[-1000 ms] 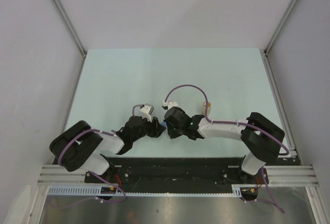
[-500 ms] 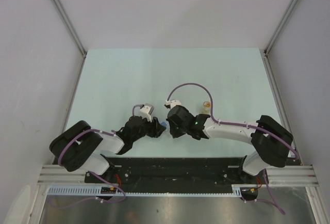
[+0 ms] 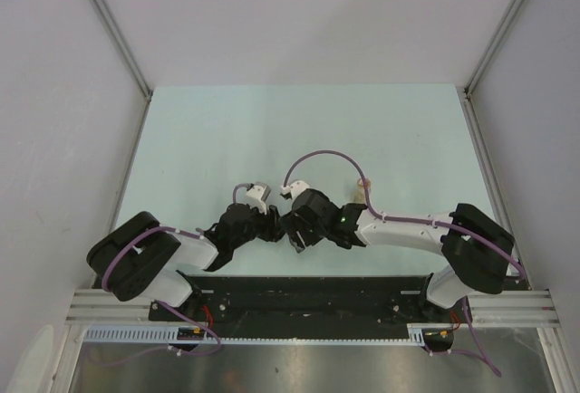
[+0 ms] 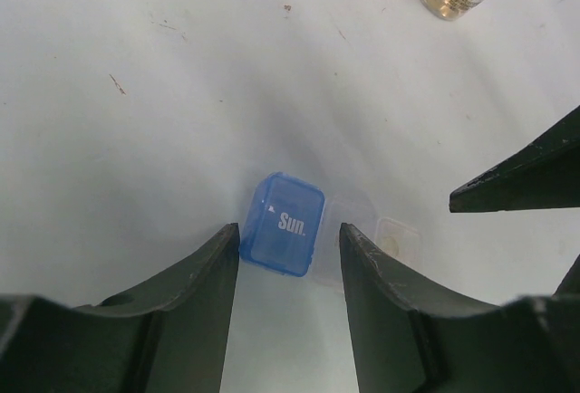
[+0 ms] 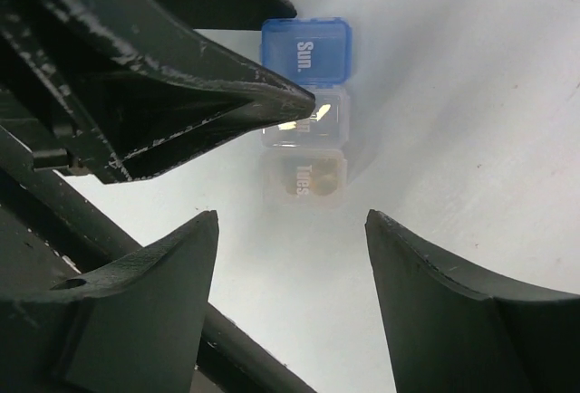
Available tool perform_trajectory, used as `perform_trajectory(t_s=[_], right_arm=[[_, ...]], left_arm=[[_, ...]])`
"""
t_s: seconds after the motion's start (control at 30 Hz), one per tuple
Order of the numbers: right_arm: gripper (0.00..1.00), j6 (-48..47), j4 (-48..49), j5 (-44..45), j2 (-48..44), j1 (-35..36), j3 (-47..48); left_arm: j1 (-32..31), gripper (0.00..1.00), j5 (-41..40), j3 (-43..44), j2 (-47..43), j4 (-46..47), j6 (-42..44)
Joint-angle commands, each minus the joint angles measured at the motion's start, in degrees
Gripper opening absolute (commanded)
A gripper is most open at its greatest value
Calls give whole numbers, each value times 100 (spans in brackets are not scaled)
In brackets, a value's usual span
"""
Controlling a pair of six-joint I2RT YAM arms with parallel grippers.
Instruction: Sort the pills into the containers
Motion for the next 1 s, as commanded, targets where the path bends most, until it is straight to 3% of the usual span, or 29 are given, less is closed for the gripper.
perform_trajectory(t_s=[0.0, 0.47, 0.97], right_arm=[[72, -432, 99, 132, 11, 56, 183], [68, -626, 617, 141, 459, 108, 191], [49, -573, 829, 44, 819, -32, 183]], left_arm=[[26, 52, 122, -26, -6, -231, -34], [104, 53, 78, -288, -251, -231, 36], [131, 53, 87, -386, -392, -240, 36]])
